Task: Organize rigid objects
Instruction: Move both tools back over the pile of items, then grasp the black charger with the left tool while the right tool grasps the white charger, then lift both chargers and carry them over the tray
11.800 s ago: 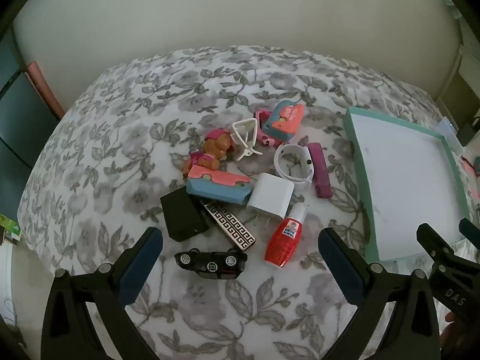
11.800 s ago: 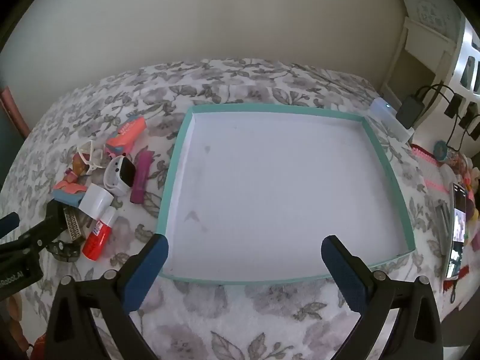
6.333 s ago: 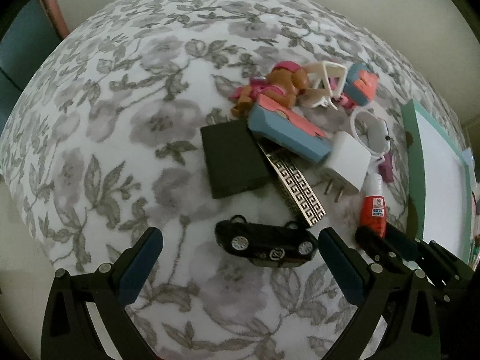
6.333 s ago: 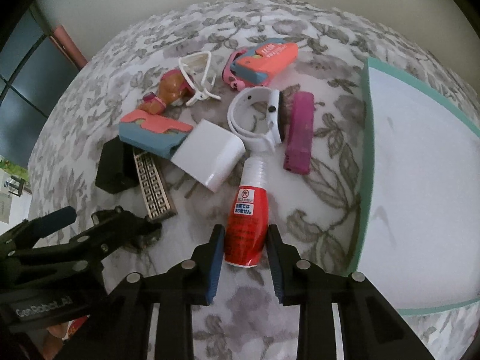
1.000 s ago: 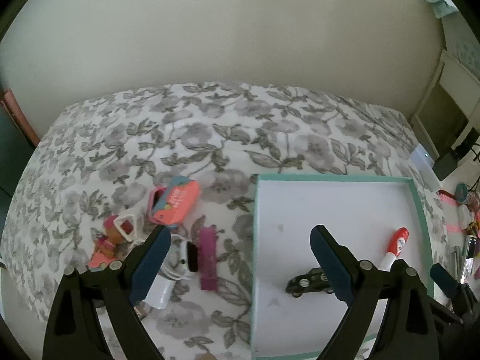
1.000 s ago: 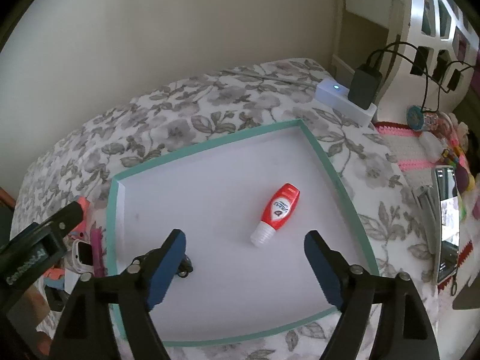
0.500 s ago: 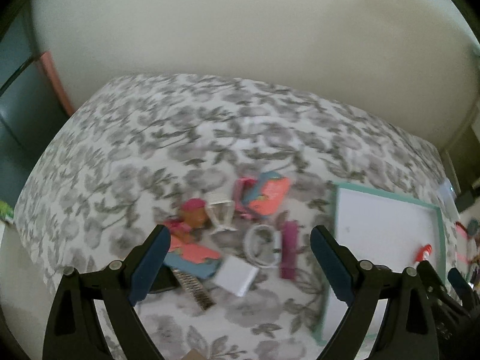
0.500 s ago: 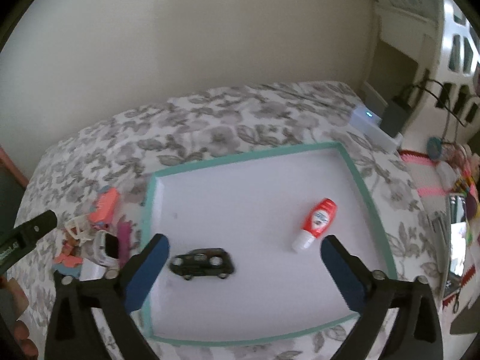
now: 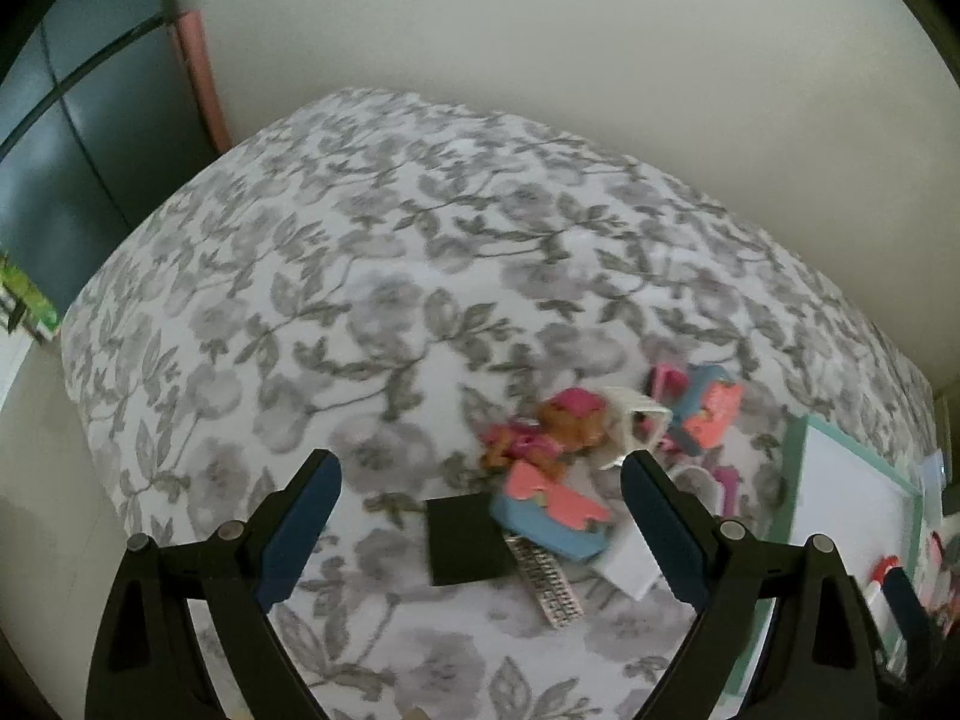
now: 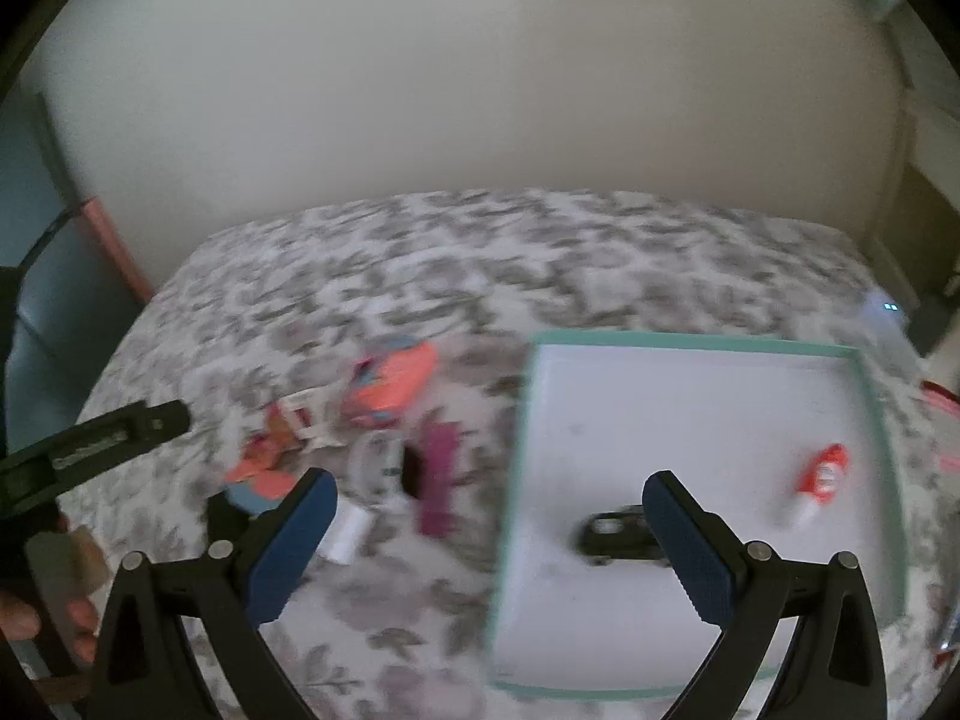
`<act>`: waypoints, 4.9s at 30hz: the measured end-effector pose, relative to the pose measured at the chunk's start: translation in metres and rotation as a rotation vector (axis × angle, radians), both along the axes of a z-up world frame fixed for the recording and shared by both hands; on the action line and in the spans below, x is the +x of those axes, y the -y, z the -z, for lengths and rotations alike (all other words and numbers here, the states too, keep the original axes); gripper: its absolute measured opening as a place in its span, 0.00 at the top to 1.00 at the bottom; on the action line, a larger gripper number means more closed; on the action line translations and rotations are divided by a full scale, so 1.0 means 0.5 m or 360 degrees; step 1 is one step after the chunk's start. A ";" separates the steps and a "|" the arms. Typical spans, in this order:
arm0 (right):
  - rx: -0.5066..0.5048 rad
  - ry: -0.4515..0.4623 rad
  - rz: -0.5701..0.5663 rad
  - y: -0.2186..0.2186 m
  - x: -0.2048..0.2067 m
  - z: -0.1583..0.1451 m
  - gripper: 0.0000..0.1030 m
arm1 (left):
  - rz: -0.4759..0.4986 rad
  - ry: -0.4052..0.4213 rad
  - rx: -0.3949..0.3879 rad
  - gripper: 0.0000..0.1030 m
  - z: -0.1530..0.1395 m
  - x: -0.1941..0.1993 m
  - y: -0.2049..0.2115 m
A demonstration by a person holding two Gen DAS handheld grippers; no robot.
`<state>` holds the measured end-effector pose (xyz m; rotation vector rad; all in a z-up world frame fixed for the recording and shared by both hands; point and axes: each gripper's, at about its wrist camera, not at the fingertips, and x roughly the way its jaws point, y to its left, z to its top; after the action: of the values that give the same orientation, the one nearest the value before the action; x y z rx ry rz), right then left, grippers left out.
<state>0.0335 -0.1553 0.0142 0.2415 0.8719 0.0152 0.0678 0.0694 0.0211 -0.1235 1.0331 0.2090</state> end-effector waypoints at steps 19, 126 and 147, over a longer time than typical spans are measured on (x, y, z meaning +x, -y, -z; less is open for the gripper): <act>0.0193 -0.0317 -0.0136 -0.118 0.069 0.131 0.00 | -0.0085 -0.0334 -0.0065 0.04 0.136 0.024 -0.082; 0.0007 -0.0489 -0.0200 -0.143 0.050 0.168 0.43 | 0.0093 -0.0331 -0.0039 0.59 0.174 0.031 -0.009; 0.0058 -0.0205 0.0235 0.104 -0.015 -0.008 0.43 | 0.0499 -0.0073 -0.0086 0.59 -0.023 0.018 0.211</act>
<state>0.0261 -0.2073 0.0182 0.3432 0.9804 -0.1230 0.0770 -0.0359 0.0324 -0.0045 1.0891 -0.1014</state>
